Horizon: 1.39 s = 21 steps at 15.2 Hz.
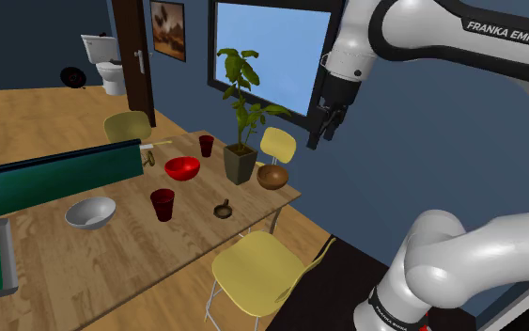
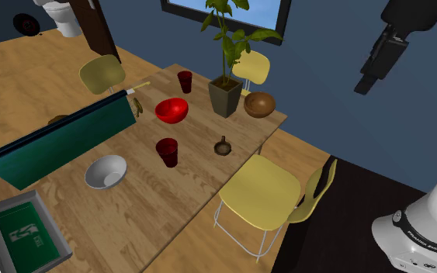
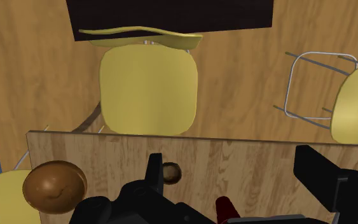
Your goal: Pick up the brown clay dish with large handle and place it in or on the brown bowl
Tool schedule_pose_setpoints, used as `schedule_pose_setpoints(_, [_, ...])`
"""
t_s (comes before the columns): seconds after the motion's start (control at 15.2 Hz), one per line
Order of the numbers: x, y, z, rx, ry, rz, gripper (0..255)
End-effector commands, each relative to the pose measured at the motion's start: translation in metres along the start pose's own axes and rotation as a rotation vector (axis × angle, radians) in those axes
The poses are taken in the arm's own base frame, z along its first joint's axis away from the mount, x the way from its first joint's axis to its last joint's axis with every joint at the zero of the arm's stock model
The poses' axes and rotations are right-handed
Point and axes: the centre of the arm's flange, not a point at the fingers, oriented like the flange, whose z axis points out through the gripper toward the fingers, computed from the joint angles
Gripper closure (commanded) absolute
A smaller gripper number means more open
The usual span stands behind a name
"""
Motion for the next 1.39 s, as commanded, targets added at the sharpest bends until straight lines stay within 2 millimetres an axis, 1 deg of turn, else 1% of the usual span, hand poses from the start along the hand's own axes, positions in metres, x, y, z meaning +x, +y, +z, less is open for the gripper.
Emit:
schedule_pose_setpoints(0.0, [0.0, 0.0, 0.0, 0.0, 0.0, 0.0, 0])
schedule_pose_setpoints(1.32, [0.145, 0.066, 0.215, 0.095, 0.002, 0.122, 0])
